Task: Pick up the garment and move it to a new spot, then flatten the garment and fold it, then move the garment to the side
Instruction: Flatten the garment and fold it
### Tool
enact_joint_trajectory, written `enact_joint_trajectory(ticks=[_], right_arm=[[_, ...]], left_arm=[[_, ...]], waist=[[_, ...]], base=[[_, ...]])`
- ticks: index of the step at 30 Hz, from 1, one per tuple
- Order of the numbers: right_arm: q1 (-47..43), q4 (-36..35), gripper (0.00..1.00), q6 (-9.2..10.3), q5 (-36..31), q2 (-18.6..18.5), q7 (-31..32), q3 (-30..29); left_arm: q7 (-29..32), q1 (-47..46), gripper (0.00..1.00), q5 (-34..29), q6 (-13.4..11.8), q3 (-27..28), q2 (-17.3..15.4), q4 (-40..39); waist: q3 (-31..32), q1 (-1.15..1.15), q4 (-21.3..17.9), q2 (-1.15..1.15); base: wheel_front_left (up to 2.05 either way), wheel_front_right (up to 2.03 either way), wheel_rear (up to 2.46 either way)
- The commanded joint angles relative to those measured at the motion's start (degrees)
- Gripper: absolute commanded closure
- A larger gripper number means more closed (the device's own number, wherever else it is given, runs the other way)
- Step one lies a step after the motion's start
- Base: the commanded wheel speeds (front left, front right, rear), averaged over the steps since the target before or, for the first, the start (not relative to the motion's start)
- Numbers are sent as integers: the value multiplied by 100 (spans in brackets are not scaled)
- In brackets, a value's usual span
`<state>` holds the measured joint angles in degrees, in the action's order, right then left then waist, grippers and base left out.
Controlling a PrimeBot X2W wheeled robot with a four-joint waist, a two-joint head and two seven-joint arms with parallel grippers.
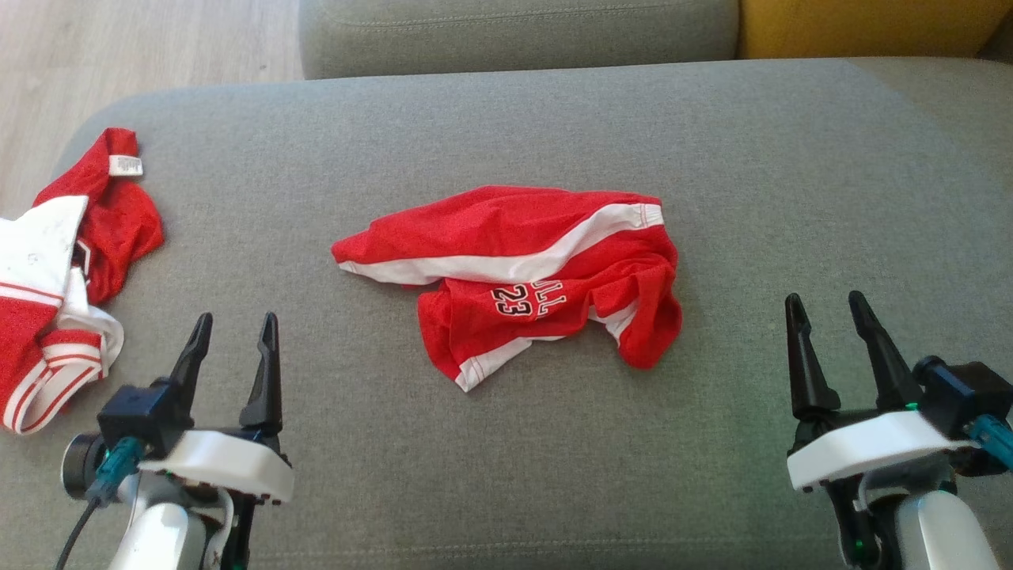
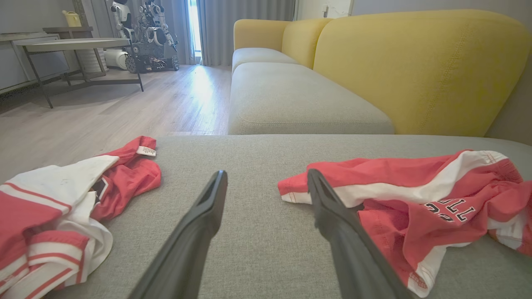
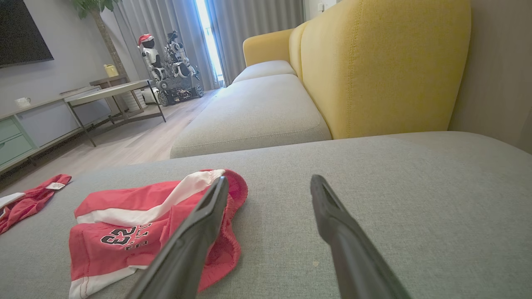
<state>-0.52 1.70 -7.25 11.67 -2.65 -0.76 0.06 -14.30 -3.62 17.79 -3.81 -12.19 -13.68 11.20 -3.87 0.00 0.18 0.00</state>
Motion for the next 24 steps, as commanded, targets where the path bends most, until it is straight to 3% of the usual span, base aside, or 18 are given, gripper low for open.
enact_joint_trajectory(ticks=[1,10,17,18,24], right_arm=[[222,-223,0,-24,-24,-22,-25,113],[265,-297,0,-24,-34,-22,-12,91],[542,-450,0,-24,-37,-22,-31,171],[624,-453,0,-24,-15,-22,-59,223],[789,-415,0,-24,35,-22,-149,302]], left_arm=[[-70,-270,0,-3,-28,204,-155,-160],[-28,-458,0,26,-1,151,-185,-143],[325,-1444,0,154,388,-16,-221,247],[478,-1767,0,215,541,-69,-236,502],[999,-2566,0,454,824,-135,-266,1402]], waist=[[0,0,8,0],[-135,0,35,0],[-675,0,-102,0],[-842,0,-178,0],[-1240,0,-382,0]], base=[[0,0,0],[0,0,0],[0,0,0],[0,0,0],[0,0,0]])
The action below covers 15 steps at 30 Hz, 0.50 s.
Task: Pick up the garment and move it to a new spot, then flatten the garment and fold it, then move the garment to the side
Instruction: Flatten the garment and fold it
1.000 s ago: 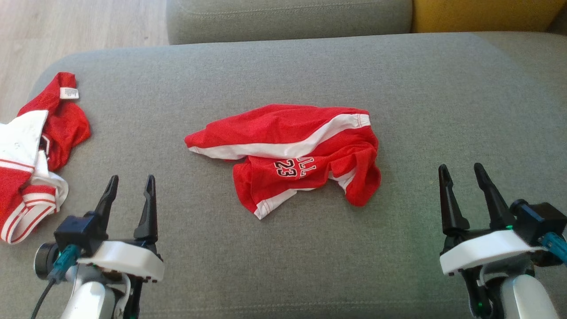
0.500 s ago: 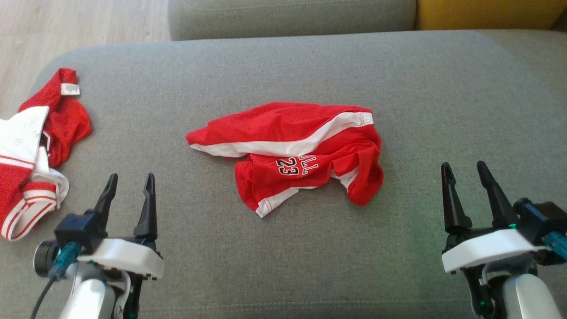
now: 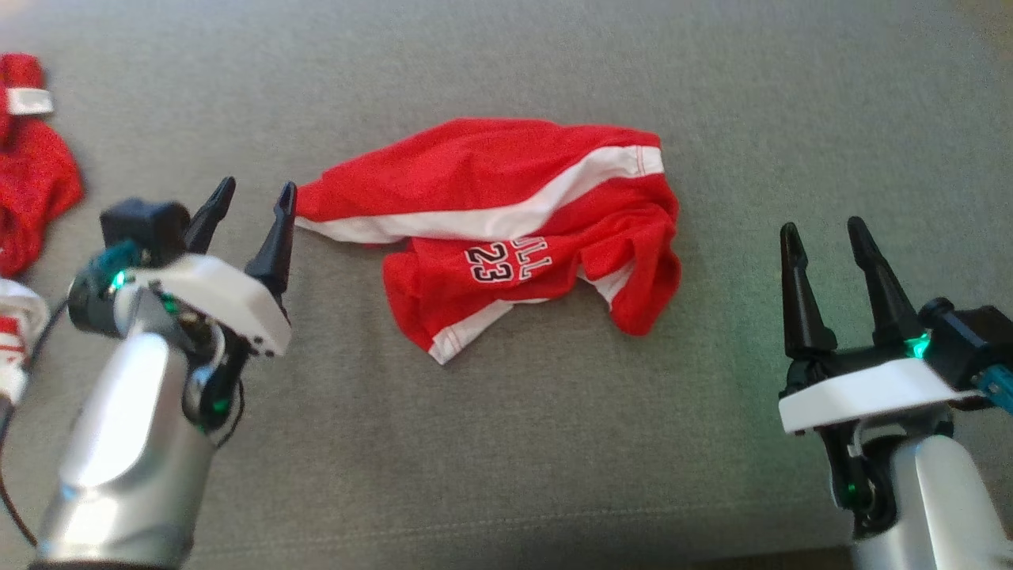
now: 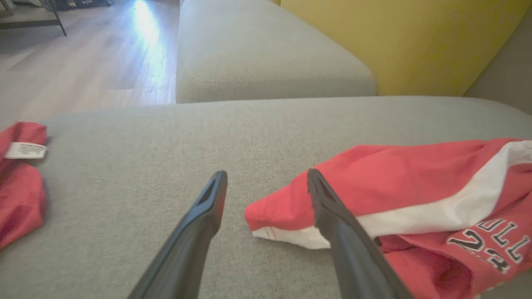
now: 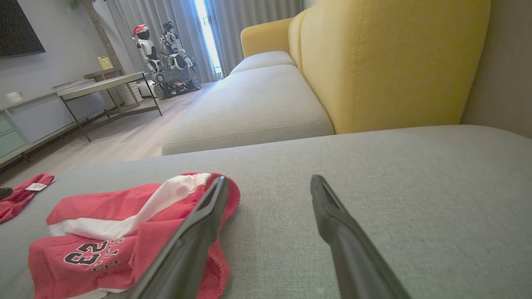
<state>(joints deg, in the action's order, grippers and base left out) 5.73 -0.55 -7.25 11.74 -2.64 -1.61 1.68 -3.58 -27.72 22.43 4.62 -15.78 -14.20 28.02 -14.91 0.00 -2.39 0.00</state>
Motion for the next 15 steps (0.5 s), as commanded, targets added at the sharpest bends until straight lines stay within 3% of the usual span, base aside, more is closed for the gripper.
enact_joint_trajectory(ticks=[1,6,14,15], right_arm=[[193,-175,0,-24,41,-24,-93,148],[295,-35,0,-24,130,-24,-236,217],[471,119,0,-24,241,-24,-397,252],[493,137,0,-24,249,-24,-417,261]], left_arm=[[28,-295,0,26,17,214,-238,-84],[382,-699,0,186,150,160,-389,722],[576,-1027,0,528,266,-21,-497,1356],[558,-1057,66,612,273,-37,-487,1392]], waist=[[-193,0,-167,0],[-356,0,-369,0],[-565,0,-506,0],[-577,0,-518,0]], base=[[0,0,0],[0,0,0],[0,0,0],[0,0,0]])
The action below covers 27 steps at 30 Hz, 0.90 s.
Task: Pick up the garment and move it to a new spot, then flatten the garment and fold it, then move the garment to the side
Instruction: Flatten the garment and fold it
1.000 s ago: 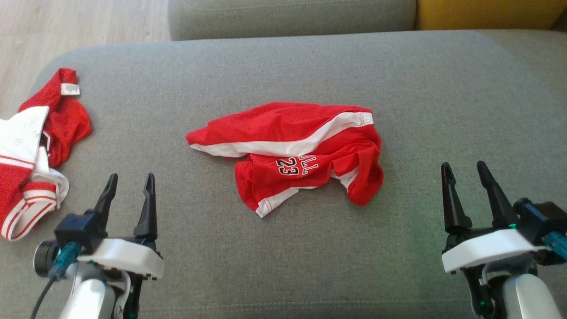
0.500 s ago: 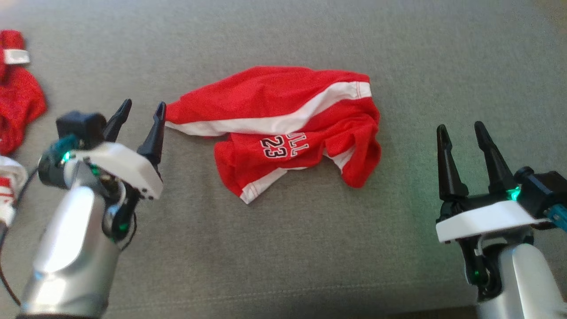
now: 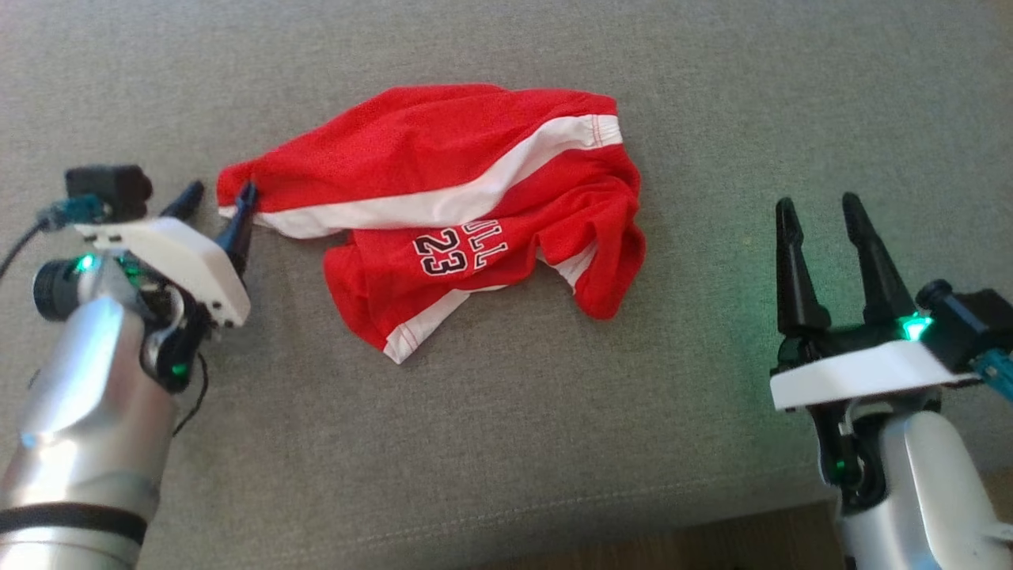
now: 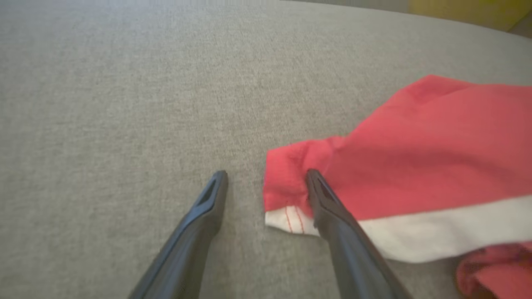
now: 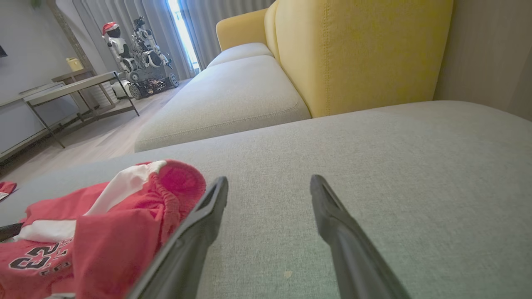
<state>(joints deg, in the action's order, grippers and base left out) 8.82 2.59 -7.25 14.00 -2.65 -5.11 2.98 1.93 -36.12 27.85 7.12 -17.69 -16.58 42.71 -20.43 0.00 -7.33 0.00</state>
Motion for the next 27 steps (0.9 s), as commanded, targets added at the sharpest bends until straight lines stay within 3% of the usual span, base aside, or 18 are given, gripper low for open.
enact_joint_trajectory(ticks=[1,7,13,18,23,27], right_arm=[[201,-159,0,-24,30,-22,-89,134],[212,-39,0,-24,52,-22,-185,98],[142,31,0,-24,48,-22,-213,22],[31,19,0,-24,55,-22,-189,-52],[-23,-63,0,-24,22,-22,-119,-106],[-25,-116,0,-24,3,-22,-77,-118]], left_arm=[[-24,-238,100,141,27,124,-241,-69],[-339,-161,100,525,34,-239,-331,-342],[-971,268,100,607,-22,-222,-464,-1040],[-1095,1111,100,570,-423,-208,-495,-2309],[-856,2015,100,598,-899,-187,-585,-3853],[-696,2490,100,624,-1194,-149,-629,-4653]], waist=[[-31,0,-32,0],[31,0,-4,0],[247,0,117,0],[388,0,305,0],[424,0,481,0],[420,0,552,0]], base=[[0,0,0],[0,0,0],[0,0,0],[0,0,0],[0,0,0],[0,0,0]])
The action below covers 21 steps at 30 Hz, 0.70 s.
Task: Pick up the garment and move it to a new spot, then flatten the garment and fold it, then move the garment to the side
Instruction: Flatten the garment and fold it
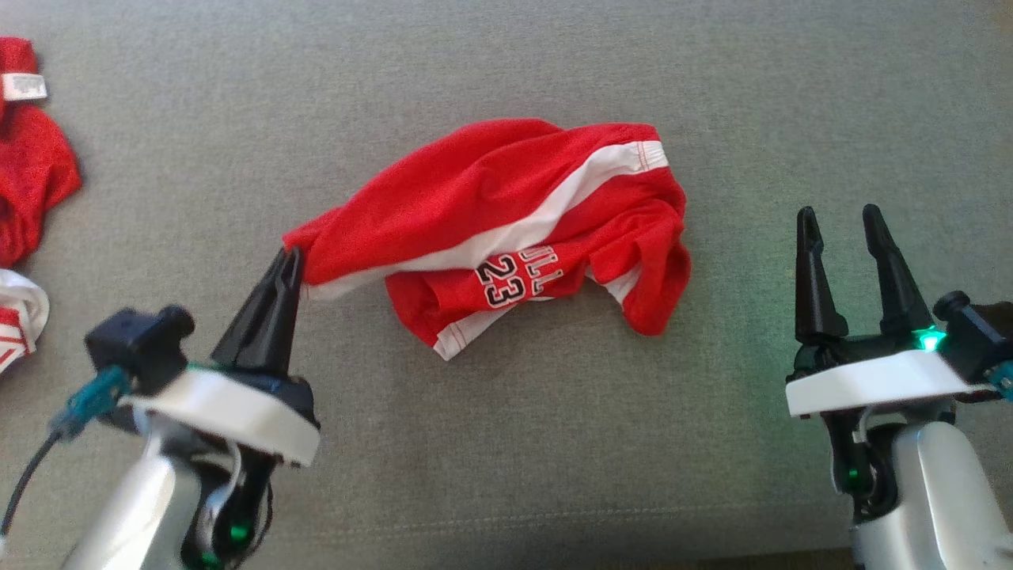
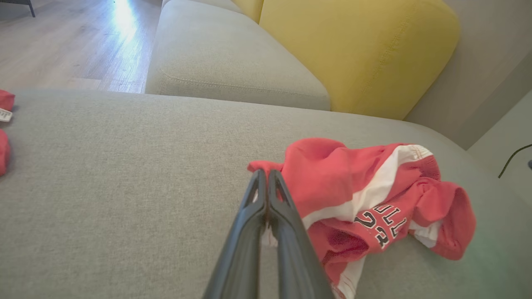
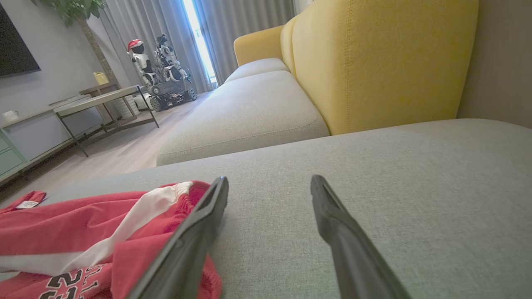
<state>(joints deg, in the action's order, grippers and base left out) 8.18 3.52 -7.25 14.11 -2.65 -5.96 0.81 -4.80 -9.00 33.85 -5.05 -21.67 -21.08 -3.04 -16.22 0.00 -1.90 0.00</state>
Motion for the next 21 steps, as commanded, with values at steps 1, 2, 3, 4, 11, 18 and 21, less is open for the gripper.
enact_joint_trajectory(ticks=[1,2,3,4,11,18,21], right_arm=[[37,-229,0,-24,-11,-22,20,91],[35,-248,0,-24,-13,-22,31,82],[31,-266,0,-24,-18,-22,43,76],[28,-282,0,-24,-23,-22,54,68],[23,-365,0,-24,-23,-22,112,51],[115,-480,0,-24,-40,-22,163,116],[154,-528,0,-24,-36,-22,165,120]], left_arm=[[23,-77,100,41,-66,268,-191,-315],[67,62,100,67,-142,285,-198,-535],[106,192,100,70,-219,297,-215,-735],[156,323,100,92,-283,297,-221,-921],[338,786,100,189,-487,252,-228,-1511],[373,169,100,367,-274,293,-144,-537],[371,-217,100,429,-183,332,-88,64]], waist=[[-7,0,31,0],[-13,0,52,0],[-19,0,70,0],[-25,0,85,0],[-75,0,126,0],[-284,0,-74,0],[-423,0,-201,0]], base=[[0,0,0],[0,0,0],[0,0,0],[0,0,0],[0,0,0],[0,0,0],[0,0,0]])
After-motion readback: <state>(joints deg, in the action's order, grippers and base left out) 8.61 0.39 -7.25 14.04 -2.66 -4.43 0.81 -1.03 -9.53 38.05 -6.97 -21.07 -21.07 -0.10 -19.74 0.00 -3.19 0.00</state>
